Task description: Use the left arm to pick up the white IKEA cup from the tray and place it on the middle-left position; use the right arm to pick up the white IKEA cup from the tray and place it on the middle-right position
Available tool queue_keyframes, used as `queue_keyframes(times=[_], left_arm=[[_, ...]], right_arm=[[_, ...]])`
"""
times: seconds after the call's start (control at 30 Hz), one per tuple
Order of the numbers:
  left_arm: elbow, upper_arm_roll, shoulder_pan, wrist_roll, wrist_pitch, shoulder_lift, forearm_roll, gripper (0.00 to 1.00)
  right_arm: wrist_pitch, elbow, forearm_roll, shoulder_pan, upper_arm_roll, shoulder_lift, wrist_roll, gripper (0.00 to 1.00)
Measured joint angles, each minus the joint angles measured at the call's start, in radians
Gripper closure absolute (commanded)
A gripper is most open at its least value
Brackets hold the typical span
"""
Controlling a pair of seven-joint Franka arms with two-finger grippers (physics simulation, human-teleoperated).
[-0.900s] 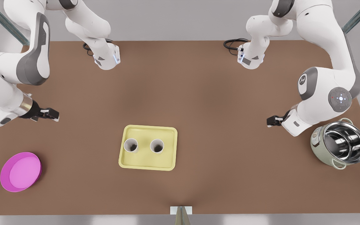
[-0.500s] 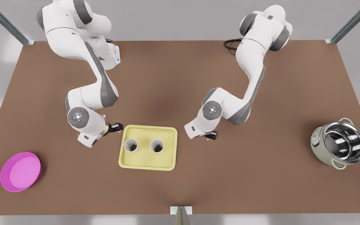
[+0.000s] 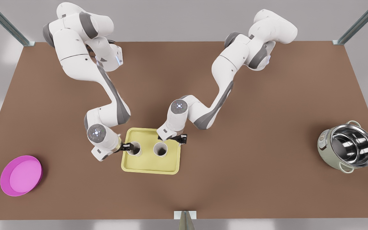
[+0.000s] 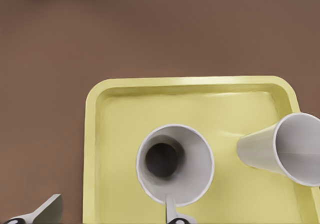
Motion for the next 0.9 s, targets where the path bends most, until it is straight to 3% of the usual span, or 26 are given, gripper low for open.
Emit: queue_keyframes(times=[0.37,0.43,0.47,0.5,0.6,0.77,0.83,0.9], left_arm=[[0.031,0.066,-0.035,-0.147,0.123,0.066,0.005,0.00],[0.032,0.077,-0.046,-0.167,0.137,0.072,0.005,0.00],[0.032,0.085,-0.052,-0.176,0.142,0.078,0.005,0.00],[0.032,0.089,-0.055,-0.185,0.147,0.084,0.006,0.00],[0.032,0.093,-0.057,-0.208,0.157,0.110,0.022,0.00],[0.033,0.094,-0.067,-0.241,0.169,0.126,0.032,0.00],[0.039,0.093,-0.072,-0.254,0.176,0.129,0.034,0.14],[0.045,0.093,-0.076,-0.267,0.183,0.132,0.035,0.21]], right_arm=[[0.085,-0.020,0.004,0.020,0.006,0.057,0.063,0.04],[0.090,-0.030,0.004,0.019,0.006,0.064,0.071,0.09],[0.092,-0.033,0.005,0.020,0.006,0.066,0.075,0.30],[0.094,-0.035,0.006,0.021,0.006,0.067,0.078,0.44],[0.099,-0.035,0.016,0.022,0.006,0.069,0.080,0.73],[0.104,-0.035,0.016,0.020,0.005,0.066,0.083,0.79],[0.104,-0.034,0.013,0.020,0.005,0.059,0.086,0.78],[0.104,-0.033,0.011,0.020,0.005,0.038,0.089,0.78]])
